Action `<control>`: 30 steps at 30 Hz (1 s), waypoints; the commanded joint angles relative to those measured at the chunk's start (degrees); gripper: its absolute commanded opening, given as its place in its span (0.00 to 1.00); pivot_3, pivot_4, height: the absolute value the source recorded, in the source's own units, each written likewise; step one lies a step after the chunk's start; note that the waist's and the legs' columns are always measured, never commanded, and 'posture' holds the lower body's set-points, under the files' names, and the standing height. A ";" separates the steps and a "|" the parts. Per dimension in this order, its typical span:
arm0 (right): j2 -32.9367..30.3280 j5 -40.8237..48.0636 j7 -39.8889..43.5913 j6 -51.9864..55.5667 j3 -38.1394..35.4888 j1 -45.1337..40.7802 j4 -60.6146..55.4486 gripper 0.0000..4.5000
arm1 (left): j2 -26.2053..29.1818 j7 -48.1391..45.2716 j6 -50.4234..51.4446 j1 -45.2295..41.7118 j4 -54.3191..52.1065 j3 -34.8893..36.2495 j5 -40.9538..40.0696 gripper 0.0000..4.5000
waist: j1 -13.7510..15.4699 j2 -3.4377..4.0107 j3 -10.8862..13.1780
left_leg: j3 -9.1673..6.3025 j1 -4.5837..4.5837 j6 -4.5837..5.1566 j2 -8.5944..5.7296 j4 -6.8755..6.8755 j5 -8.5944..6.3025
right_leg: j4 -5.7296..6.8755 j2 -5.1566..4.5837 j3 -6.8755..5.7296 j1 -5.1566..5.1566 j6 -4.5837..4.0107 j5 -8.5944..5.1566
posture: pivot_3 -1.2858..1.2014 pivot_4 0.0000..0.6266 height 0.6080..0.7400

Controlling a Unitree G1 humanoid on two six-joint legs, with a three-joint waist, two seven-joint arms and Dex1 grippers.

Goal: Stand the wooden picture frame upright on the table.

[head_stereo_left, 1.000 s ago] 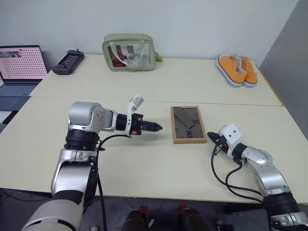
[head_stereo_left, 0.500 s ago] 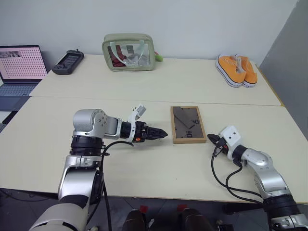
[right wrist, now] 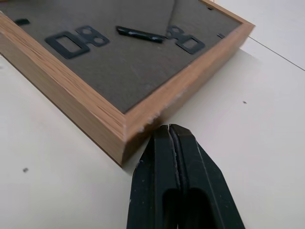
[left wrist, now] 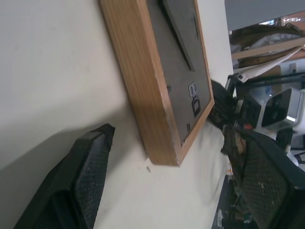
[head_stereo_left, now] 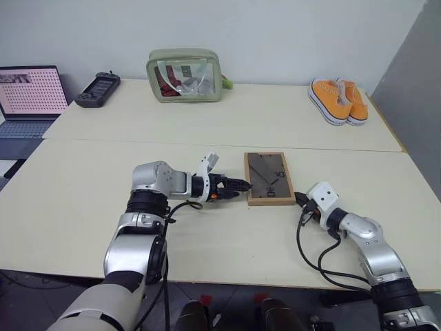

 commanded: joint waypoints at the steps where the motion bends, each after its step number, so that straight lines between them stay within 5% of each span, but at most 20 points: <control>1: 0.82 -1.74 -0.67 -2.35 1.48 -0.91 0.40 0.00 | -0.51 -1.03 -3.93 -0.34 3.82 -2.74 2.39 0.87 | -0.08 0.01 -0.02 | 0.00 0.04 0.00 -0.01 0.01 0.00 | 0.00 0.00 0.00 0.03 0.00 0.00 | 0.52 0.24 1.00; 17: 9.04 -3.33 -4.44 -1.61 3.83 -1.73 1.90 0.00 | -0.51 -3.88 -4.65 -3.34 8.90 -3.56 2.98 0.87 | -0.29 0.01 -0.11 | -0.02 0.08 0.00 0.02 0.01 0.00 | 0.00 0.02 -0.01 0.08 0.01 0.00 | 0.52 0.24 1.00; 30: 7.25 -2.73 -3.53 -1.62 2.09 -0.83 1.65 0.00 | -1.03 -2.09 -6.64 -6.31 15.03 1.80 1.96 0.87 | -0.25 0.01 -0.11 | -0.02 0.07 0.00 0.00 0.00 0.00 | 0.00 0.01 -0.02 0.08 0.01 0.00 | 0.52 0.24 1.00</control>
